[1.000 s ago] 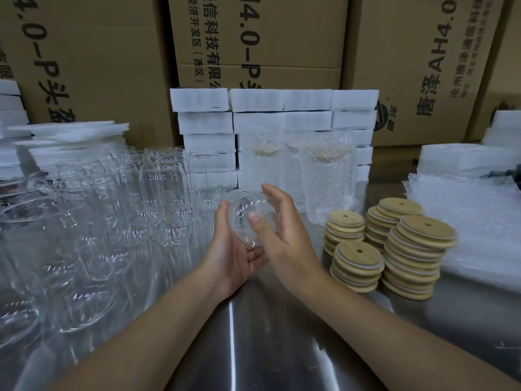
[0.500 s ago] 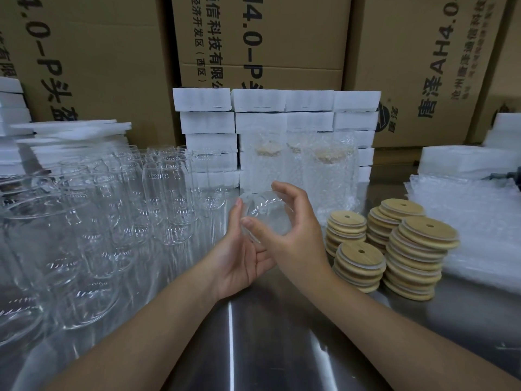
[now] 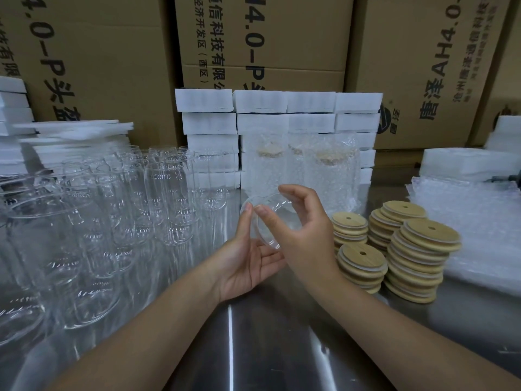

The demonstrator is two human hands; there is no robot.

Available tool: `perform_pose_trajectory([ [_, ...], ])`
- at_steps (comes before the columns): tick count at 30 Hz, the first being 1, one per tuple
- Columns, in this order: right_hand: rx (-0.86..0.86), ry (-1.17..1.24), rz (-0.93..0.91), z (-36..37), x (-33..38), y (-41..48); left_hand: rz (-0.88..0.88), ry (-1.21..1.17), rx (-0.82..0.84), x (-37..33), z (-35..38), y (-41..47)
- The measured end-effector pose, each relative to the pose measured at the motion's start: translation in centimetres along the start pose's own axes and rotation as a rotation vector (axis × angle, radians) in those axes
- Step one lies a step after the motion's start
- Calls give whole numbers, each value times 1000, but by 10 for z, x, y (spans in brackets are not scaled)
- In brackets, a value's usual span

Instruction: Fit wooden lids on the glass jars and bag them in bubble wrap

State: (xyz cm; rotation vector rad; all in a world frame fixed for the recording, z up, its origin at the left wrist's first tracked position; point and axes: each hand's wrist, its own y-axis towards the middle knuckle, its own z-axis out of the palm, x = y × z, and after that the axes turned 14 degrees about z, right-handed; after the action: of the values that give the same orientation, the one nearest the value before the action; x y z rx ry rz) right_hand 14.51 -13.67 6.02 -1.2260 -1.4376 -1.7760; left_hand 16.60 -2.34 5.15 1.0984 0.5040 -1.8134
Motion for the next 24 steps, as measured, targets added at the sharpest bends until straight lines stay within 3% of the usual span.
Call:
perform_pose_trajectory([
  [24, 1, 16, -10, -1, 5, -1, -3, -12, -35, -2, 3, -1],
])
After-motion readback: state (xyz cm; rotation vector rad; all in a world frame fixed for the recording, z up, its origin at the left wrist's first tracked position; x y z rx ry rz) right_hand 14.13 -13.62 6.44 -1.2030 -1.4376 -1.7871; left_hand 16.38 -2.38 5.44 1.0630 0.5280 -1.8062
